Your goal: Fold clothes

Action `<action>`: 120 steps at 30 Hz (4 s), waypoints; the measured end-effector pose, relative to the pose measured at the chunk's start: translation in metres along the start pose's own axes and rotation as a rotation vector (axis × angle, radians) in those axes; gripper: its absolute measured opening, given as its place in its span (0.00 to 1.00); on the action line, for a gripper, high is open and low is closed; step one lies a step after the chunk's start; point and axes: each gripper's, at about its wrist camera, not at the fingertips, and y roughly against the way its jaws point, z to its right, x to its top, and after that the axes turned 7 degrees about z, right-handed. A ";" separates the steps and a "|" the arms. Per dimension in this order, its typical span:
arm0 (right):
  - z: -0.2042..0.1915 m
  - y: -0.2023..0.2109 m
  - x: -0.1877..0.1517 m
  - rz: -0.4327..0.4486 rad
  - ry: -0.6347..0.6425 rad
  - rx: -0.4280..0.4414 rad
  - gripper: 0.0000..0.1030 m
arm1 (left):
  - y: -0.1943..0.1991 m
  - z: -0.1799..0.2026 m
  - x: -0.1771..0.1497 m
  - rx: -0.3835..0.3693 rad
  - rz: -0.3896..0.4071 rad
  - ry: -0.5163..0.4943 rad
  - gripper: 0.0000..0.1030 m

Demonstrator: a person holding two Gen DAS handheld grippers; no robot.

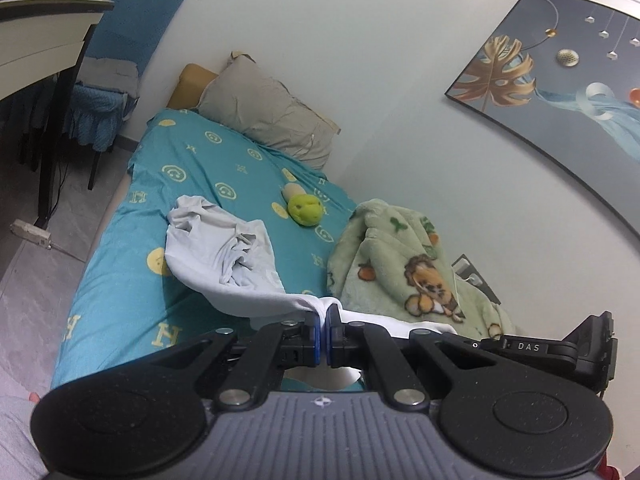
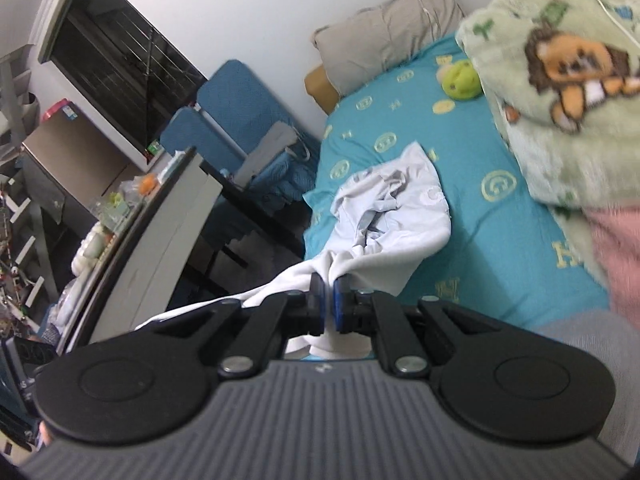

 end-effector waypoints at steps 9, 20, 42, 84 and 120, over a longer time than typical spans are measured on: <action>0.026 -0.088 0.029 -0.038 -0.071 -0.063 0.08 | -0.089 -0.042 0.027 0.064 -0.022 0.034 0.03; 0.078 -0.241 0.041 -0.102 -0.078 -0.175 0.08 | -0.254 -0.133 0.037 0.212 -0.059 -0.012 0.03; 0.136 -0.360 0.028 -0.201 -0.032 -0.303 0.14 | -0.381 -0.197 -0.008 0.352 -0.167 -0.167 0.16; 0.031 -0.204 -0.020 0.133 0.371 -0.326 0.85 | -0.239 -0.150 -0.087 0.367 -0.258 0.216 0.99; 0.030 -0.232 -0.068 -0.177 0.173 -0.186 0.85 | -0.222 -0.196 -0.086 0.321 -0.033 0.564 0.05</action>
